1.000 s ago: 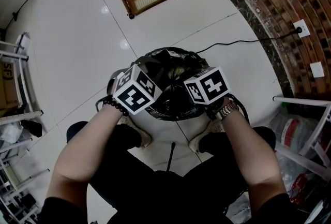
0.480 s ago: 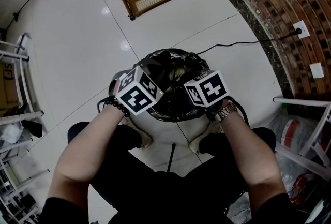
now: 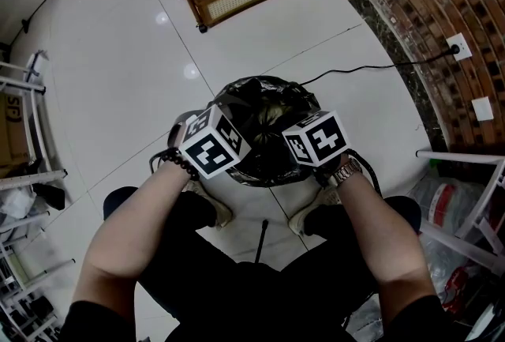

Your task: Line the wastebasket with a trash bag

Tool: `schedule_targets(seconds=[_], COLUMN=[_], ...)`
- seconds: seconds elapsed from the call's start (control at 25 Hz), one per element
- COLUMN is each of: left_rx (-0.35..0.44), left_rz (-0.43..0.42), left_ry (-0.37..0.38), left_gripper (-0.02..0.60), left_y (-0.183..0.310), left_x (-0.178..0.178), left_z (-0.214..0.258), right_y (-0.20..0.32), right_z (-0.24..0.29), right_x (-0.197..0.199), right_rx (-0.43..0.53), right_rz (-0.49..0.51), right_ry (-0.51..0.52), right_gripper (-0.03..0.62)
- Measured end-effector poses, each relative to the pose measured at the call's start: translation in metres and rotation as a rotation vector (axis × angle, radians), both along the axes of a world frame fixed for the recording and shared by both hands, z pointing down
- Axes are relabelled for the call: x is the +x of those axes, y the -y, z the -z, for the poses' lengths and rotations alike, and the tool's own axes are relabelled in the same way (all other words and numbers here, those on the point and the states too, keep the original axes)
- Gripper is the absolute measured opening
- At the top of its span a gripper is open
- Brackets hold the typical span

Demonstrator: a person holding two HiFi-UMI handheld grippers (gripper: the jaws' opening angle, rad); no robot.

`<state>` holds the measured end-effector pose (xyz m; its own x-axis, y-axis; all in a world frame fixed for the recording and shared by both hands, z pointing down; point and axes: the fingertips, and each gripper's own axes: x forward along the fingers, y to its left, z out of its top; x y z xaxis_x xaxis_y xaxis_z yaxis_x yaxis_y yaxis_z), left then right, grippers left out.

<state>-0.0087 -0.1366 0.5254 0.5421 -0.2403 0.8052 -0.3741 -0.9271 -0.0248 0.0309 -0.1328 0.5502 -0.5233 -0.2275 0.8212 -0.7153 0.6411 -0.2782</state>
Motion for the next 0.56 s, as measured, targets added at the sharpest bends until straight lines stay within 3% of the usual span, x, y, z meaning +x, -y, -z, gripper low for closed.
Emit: schedule_targets(seconds=[0.56], left_rx=[0.001], left_rz=[0.004], left_ry=[0.006], left_gripper=[0.002], left_y=[-0.0004], left_x=[-0.0005], left_z=[0.0013], right_y=[-0.0021], right_z=[0.0033], right_x=[-0.0002], right_rx=[0.006], right_rz=[0.005], right_ry=[0.005], right_gripper=[0.002])
